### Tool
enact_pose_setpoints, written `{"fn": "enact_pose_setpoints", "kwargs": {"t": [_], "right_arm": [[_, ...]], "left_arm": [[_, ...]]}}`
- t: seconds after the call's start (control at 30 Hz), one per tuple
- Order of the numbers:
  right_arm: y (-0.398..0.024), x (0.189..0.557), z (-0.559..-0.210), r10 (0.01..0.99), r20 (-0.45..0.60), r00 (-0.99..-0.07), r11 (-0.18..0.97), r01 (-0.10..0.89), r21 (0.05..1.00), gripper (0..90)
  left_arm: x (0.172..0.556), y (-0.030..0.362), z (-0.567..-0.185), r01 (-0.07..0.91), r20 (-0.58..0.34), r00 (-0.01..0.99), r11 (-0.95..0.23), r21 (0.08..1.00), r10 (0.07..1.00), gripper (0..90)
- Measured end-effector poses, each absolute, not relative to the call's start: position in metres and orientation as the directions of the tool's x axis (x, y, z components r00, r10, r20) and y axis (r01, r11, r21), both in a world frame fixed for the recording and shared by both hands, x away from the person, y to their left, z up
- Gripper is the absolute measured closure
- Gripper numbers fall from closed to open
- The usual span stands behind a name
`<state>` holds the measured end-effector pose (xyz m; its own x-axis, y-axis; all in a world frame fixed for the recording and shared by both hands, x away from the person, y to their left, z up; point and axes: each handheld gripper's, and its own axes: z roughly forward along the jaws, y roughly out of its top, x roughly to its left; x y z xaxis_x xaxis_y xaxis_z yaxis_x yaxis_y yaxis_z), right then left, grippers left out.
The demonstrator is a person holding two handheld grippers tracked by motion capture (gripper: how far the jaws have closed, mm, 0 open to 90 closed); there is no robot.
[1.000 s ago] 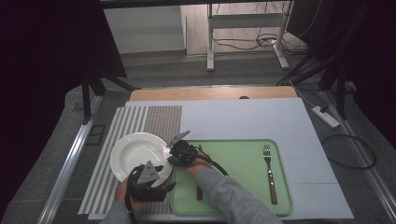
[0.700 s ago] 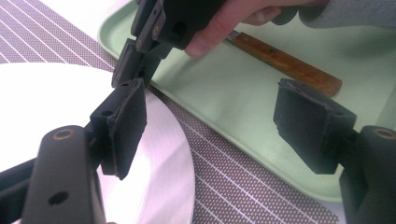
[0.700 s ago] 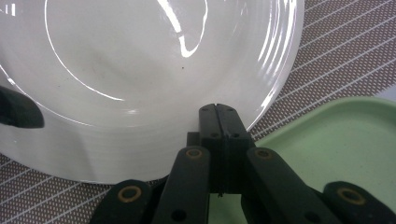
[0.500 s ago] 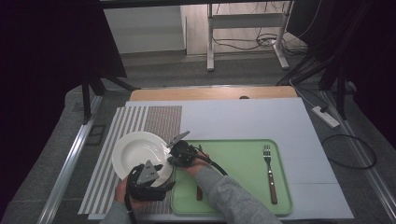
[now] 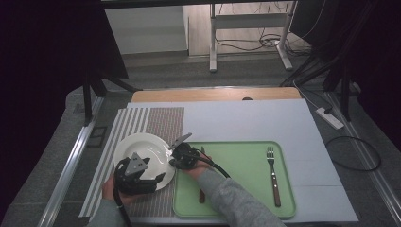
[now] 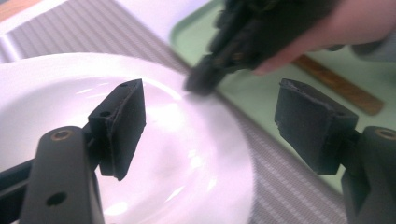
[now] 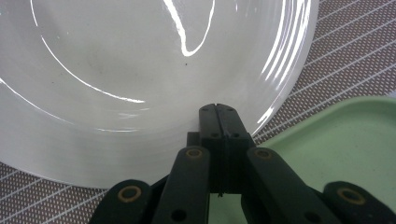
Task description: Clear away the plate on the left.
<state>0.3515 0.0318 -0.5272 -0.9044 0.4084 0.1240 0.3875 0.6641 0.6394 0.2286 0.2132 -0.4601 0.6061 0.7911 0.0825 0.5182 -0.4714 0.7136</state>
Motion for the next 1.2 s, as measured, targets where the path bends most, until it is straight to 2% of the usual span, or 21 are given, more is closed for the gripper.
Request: {"fn": "enact_pose_setpoints", "kwargs": {"t": [0.37,0.53,0.73,1.07,1.2], "right_arm": [[0.032,0.35,-0.528,0.414,0.119,-0.902,0.661,0.388,0.643,90.0],[0.032,0.35,-0.528,0.417,0.119,-0.901,0.657,0.389,0.645,90.0],[0.032,0.35,-0.528,0.418,0.121,-0.9,0.654,0.391,0.647,90.0],[0.031,0.35,-0.528,0.416,0.12,-0.901,0.655,0.389,0.648,90.0],[0.031,0.35,-0.528,0.415,0.119,-0.902,0.656,0.387,0.648,90.0]], "left_arm": [[0.263,0.256,-0.436,0.638,0.092,0.469,-0.409,0.652,0.878,21.6],[0.282,0.277,-0.435,0.693,0.096,0.41,-0.379,0.614,0.907,20.7],[0.3,0.289,-0.441,0.746,0.088,0.388,-0.369,0.554,0.917,22.2],[0.329,0.297,-0.458,0.815,-0.003,0.424,-0.381,0.437,0.905,33.2],[0.338,0.3,-0.463,0.831,-0.072,0.441,-0.377,0.41,0.895,43.8]]}}
